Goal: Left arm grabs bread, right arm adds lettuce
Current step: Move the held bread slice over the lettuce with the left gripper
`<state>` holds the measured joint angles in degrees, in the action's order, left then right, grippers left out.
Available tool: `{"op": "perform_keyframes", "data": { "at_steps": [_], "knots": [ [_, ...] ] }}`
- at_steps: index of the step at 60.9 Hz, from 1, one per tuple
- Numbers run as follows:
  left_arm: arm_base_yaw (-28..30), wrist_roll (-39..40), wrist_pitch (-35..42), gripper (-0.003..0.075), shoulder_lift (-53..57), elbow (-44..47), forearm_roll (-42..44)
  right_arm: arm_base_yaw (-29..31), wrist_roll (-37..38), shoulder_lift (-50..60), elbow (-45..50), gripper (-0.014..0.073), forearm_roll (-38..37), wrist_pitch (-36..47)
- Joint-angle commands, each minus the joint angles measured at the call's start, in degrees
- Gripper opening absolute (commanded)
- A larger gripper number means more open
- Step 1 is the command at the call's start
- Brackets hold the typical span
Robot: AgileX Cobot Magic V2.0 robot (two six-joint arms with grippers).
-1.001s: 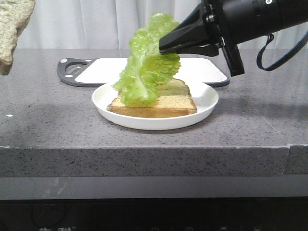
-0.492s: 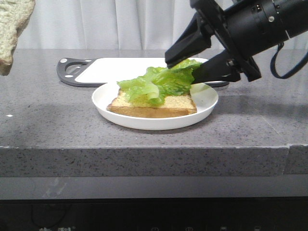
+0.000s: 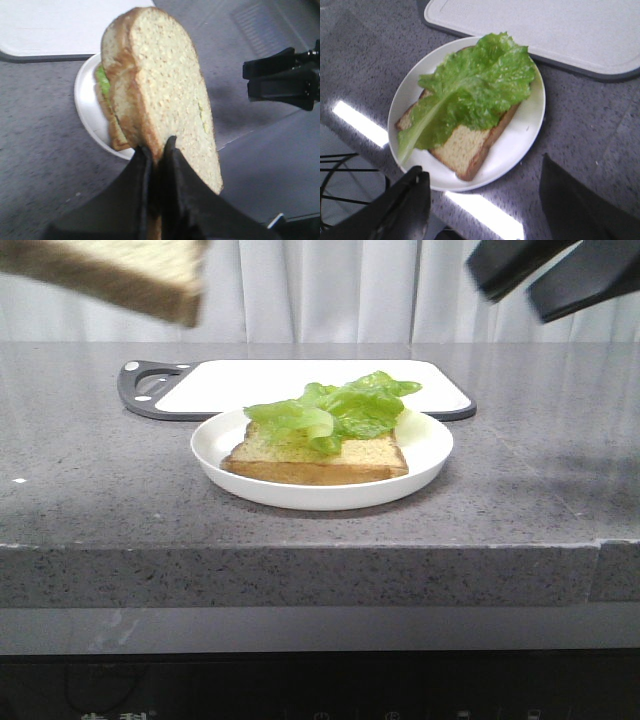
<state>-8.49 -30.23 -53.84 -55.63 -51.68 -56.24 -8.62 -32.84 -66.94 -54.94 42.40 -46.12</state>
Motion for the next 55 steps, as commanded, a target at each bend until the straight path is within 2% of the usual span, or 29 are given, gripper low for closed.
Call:
{"op": "perform_keyframes", "data": {
  "at_steps": [1,9,17,27,37,55],
  "knots": [
    [0.0,-8.0,0.7,-0.002,-3.7,-1.5,-13.2,0.4,3.9,6.6,-1.9,0.0491,-4.2,-2.5],
    [-0.2,-14.0,-2.1,-0.002,-11.1,-2.5,-20.9,0.4,4.1,13.0,-1.9,0.0491,-5.0,-5.9],
    [-2.2,-16.8,-2.7,-0.002,-18.3,-4.8,-24.1,0.4,4.1,17.1,-1.9,0.0491,-5.0,-6.6],
    [-5.6,-17.9,-2.5,-0.002,-27.4,-9.1,-25.2,0.4,4.1,18.5,-1.9,0.0491,-5.0,-7.0],
    [-6.3,-17.9,-2.5,-0.002,-34.5,-12.3,-26.1,0.4,4.1,18.3,-1.4,0.0491,-5.0,-7.1],
    [-6.3,-17.9,-2.3,-0.002,-38.7,-12.4,-25.9,0.4,4.1,18.3,-1.2,0.0491,-5.0,-6.9]
  ]
}}
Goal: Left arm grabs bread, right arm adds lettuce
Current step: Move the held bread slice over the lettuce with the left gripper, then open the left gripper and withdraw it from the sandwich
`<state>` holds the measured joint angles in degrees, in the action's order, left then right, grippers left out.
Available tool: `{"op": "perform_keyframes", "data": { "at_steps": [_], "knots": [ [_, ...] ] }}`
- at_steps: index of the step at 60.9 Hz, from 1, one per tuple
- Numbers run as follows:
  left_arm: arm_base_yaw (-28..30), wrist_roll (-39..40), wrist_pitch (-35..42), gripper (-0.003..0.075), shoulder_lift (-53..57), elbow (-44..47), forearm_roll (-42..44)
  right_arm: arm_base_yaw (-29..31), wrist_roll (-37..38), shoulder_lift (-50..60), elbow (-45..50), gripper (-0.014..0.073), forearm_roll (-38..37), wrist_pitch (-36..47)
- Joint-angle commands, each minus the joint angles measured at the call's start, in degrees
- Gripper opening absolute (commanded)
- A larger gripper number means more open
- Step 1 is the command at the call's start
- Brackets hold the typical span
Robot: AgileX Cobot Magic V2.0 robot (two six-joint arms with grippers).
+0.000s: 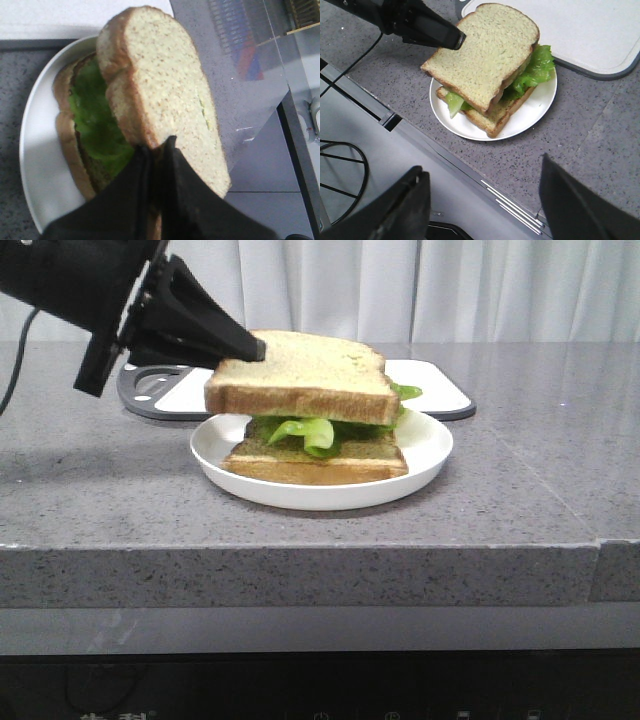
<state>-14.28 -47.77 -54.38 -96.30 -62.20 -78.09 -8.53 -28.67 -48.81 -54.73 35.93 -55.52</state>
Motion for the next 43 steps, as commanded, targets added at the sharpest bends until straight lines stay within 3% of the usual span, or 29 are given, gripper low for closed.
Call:
{"op": "perform_keyframes", "data": {
  "at_steps": [1,5,9,23,34,43],
  "knots": [
    [-0.6,-0.4,-1.8,-0.002,1.9,-1.9,-4.0,0.3,-0.1,0.2,-1.4,0.0491,1.5,2.5],
    [-0.6,-0.5,-1.9,-0.0008,1.9,-1.9,-4.0,0.3,-0.1,0.2,-1.4,0.0491,1.5,2.6],
    [-0.6,-0.5,-1.9,0.0054,1.9,-1.9,-3.9,0.3,-0.1,0.2,-1.4,0.0491,1.5,2.6],
    [-0.6,-0.5,-1.9,0.0434,2.1,-1.9,-2.9,0.3,-0.1,0.2,-1.4,0.0491,1.4,2.6],
    [0.7,3.1,-1.8,0.0458,6.3,-1.9,4.1,0.5,1.3,0.5,-1.7,0.0491,-2.5,2.2],
    [2.2,8.8,-1.6,0.0458,13.6,-1.9,15.1,0.5,9.0,1.7,-2.2,0.0491,-11.4,0.1]
  ]
}}
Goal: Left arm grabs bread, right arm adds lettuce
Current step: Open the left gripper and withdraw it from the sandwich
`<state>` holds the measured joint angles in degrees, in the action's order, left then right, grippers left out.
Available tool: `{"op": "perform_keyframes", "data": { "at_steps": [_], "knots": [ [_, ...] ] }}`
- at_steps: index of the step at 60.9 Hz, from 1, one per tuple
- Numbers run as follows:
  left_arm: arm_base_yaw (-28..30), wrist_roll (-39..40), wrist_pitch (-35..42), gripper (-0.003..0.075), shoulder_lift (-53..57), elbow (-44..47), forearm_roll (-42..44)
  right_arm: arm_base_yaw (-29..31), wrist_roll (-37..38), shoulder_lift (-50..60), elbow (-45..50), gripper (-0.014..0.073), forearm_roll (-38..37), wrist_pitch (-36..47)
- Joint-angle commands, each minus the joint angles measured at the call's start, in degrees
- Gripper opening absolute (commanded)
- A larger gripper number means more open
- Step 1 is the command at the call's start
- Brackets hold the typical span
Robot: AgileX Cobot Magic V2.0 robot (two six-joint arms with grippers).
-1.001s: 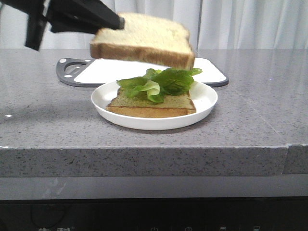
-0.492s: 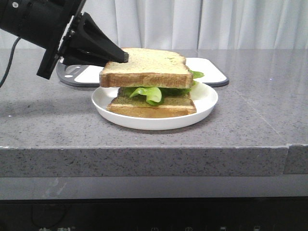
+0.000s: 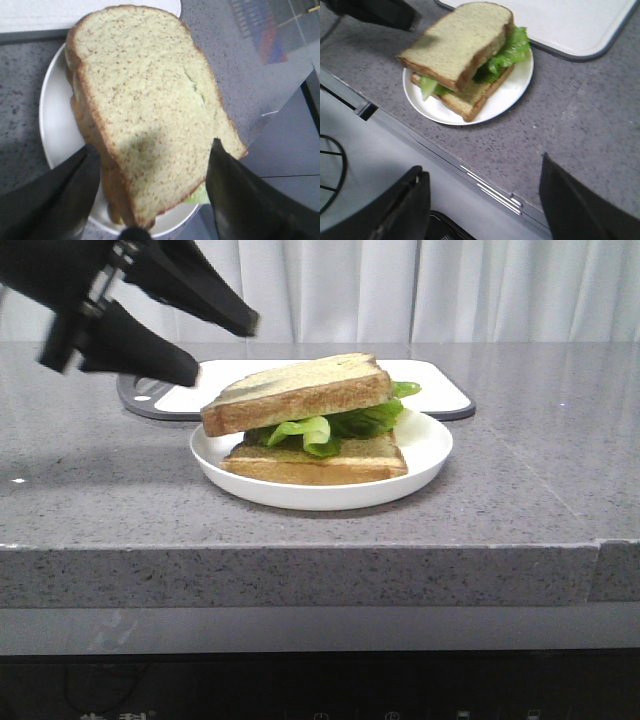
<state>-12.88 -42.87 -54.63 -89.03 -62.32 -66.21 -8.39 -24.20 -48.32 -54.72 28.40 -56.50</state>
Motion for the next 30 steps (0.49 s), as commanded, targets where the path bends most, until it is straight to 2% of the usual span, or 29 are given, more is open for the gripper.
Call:
{"op": "perform_keyframes", "data": {
  "at_steps": [1,9,20,30],
  "knots": [
    [1.1,4.6,-1.2,0.0458,7.6,-1.8,4.5,0.4,5.9,1.4,-2.2,0.0491,-5.2,0.7],
    [1.5,13.6,0.3,0.0458,16.3,-1.8,19.6,0.4,13.7,2.2,-2.2,0.0491,-12.3,-1.3],
    [1.5,33.1,0.3,0.0458,29.5,-1.1,47.1,0.4,21.4,3.3,-2.1,0.0491,-18.8,-2.1],
    [1.5,42.9,2.0,0.0458,40.3,3.6,59.4,0.4,22.0,7.0,-0.7,0.0491,-18.5,-0.3]
  ]
}}
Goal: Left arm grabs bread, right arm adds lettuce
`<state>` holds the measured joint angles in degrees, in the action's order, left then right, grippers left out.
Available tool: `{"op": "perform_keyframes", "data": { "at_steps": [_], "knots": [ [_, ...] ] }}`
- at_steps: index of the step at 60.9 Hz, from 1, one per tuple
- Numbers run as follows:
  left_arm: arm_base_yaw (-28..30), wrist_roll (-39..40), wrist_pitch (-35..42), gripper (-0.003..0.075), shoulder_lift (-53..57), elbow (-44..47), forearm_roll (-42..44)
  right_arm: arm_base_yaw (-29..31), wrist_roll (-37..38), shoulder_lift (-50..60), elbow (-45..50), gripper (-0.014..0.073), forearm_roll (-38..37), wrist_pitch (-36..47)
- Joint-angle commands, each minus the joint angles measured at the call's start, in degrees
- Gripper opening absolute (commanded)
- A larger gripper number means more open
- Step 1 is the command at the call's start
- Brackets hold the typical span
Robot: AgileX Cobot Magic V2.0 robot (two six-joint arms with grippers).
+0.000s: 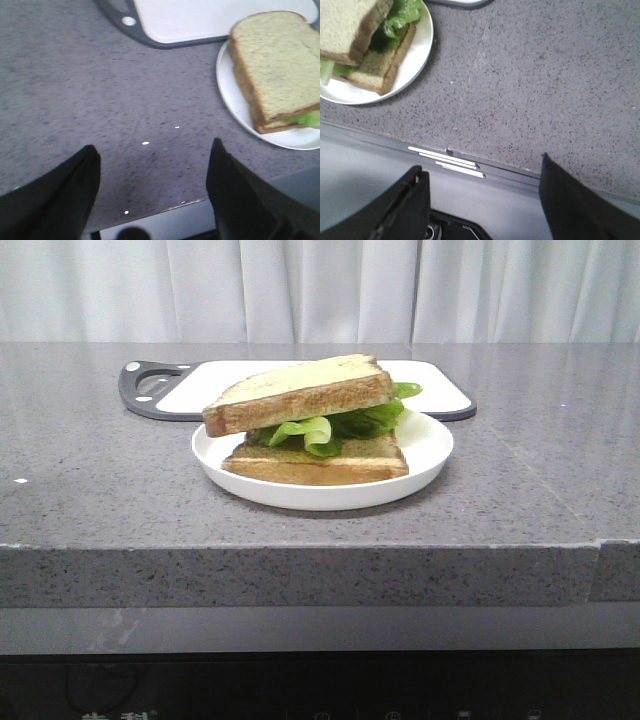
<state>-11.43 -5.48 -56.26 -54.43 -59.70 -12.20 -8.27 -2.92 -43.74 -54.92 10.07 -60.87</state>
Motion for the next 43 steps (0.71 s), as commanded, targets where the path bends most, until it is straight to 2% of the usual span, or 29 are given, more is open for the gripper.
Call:
{"op": "perform_keyframes", "data": {
  "at_steps": [1,9,20,32,43],
  "knots": [
    [0.1,5.9,4.0,0.0458,7.3,1.6,5.7,0.2,0.7,2.9,-0.2,0.0491,-0.2,4.4],
    [0.1,6.1,7.6,0.0447,15.9,7.3,6.7,0.2,0.6,7.9,3.0,0.0491,-0.6,7.0],
    [0.1,6.1,10.0,0.0395,25.6,14.4,6.6,0.2,-0.1,14.3,6.6,0.0491,-0.9,8.6],
    [0.1,6.1,11.7,0.0363,29.5,18.9,6.6,0.2,-0.2,18.7,8.7,0.0491,-0.9,8.6],
    [0.1,6.1,12.7,0.0339,29.5,19.2,6.6,0.2,-0.2,19.0,8.9,0.0486,-0.9,8.6]
  ]
}}
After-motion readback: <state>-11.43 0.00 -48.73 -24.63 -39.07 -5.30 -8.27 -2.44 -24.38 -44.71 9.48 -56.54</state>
